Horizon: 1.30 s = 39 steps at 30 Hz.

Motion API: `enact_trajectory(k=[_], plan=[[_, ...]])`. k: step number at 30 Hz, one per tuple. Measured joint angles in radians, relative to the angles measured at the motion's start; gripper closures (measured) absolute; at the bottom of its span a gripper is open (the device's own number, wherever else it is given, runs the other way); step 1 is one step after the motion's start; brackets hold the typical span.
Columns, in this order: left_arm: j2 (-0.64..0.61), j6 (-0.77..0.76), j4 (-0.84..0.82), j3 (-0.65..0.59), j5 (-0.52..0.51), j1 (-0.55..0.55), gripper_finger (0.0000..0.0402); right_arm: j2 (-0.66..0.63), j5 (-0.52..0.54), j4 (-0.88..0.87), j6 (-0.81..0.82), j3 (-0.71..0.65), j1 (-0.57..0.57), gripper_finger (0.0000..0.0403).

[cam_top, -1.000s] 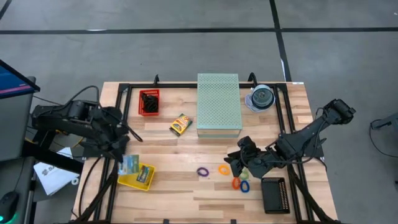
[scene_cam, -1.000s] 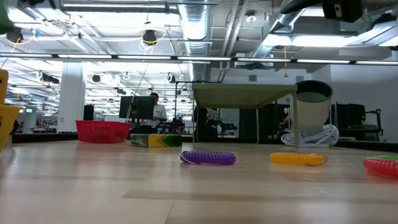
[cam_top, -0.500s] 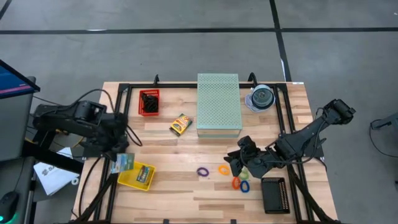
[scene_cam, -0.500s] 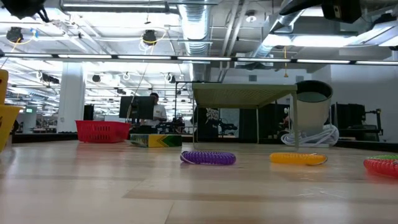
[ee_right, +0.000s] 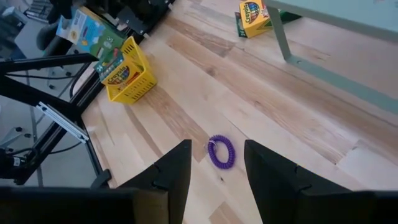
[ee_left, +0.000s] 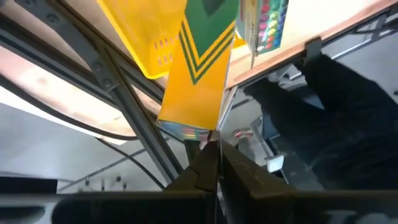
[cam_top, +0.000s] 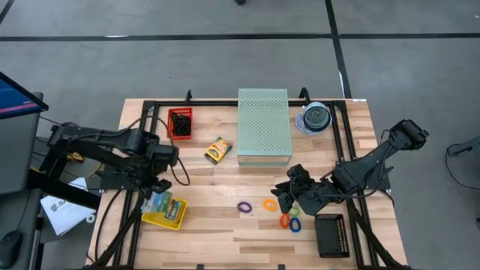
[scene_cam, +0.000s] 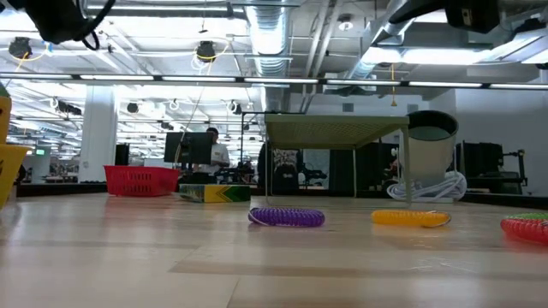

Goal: Pick & Place Office Desk Supplies
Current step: Put the crayon box into the yellow bin

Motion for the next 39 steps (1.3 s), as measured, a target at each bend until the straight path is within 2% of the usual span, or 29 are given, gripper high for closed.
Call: enact_trajectory(k=[18,32,39], plan=[[0.225,0.055,0.125,0.0,0.077,0.001,0.0401,0.0,0.002,-0.006,-0.065,0.0,0.028,0.0257],[0.362,0.111,0.127,0.0,0.122,0.001,0.0401,0.0,0.003,-0.005,-0.105,0.0,0.049,0.0257],[0.411,0.164,0.126,0.0,0.12,0.055,0.0401,0.0,0.002,0.001,-0.128,0.0,0.049,0.0257]])
